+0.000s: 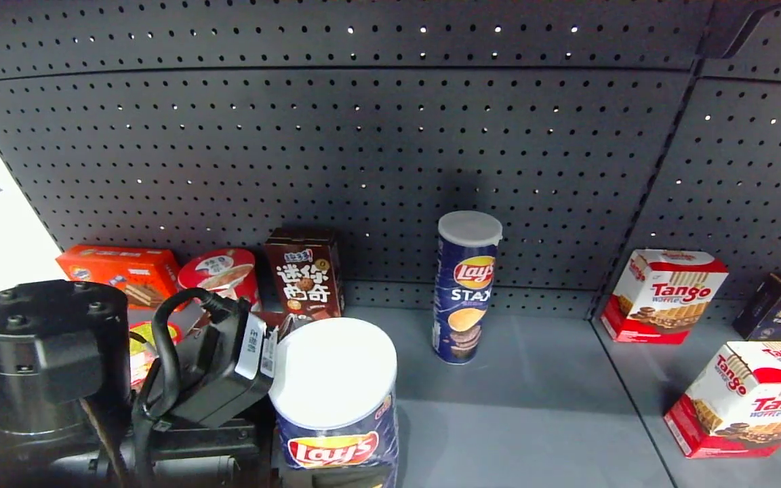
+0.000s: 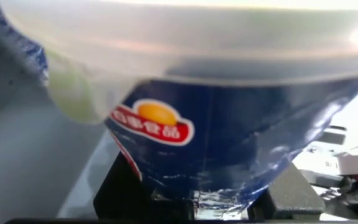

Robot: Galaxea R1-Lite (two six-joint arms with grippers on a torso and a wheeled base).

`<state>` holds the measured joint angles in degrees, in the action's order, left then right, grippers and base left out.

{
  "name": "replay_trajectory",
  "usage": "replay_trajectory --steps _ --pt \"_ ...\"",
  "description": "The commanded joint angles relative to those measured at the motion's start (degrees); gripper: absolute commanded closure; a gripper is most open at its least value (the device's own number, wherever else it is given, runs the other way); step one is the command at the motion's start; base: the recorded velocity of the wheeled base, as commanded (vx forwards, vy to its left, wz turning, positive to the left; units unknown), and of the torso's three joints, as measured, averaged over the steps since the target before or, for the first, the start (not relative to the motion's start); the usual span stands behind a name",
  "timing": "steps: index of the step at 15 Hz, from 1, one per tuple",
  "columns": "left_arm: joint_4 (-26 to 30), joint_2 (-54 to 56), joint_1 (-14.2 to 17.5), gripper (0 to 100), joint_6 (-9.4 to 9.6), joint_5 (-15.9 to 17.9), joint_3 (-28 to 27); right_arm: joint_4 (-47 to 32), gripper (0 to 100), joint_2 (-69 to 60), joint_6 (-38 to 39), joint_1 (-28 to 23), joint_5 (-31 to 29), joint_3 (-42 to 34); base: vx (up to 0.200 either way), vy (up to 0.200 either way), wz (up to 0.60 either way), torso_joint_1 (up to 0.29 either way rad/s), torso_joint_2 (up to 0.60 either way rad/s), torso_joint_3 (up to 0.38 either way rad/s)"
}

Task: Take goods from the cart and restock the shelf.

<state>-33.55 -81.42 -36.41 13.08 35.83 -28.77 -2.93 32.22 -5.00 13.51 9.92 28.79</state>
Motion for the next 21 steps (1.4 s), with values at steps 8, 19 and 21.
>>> replay_trajectory --steps 8,19,21 --pt "-9.6 -3.0 -3.5 100 -0.69 -10.2 -1.2 10.1 0 32.2 -0.3 12.0 0.4 15.1 0.000 0.000 0.00 0.000 0.00 0.000" --pt "-8.9 -2.8 -6.8 100 -5.61 -14.8 -4.4 11.6 0 39.1 0.3 15.9 3.3 18.6 0.000 0.000 0.00 0.000 0.00 0.000" --pt "-9.3 -2.8 -7.2 100 -5.61 -14.7 -3.3 11.5 0 40.8 0.2 15.8 3.5 19.7 0.000 0.000 0.00 0.000 0.00 0.000"
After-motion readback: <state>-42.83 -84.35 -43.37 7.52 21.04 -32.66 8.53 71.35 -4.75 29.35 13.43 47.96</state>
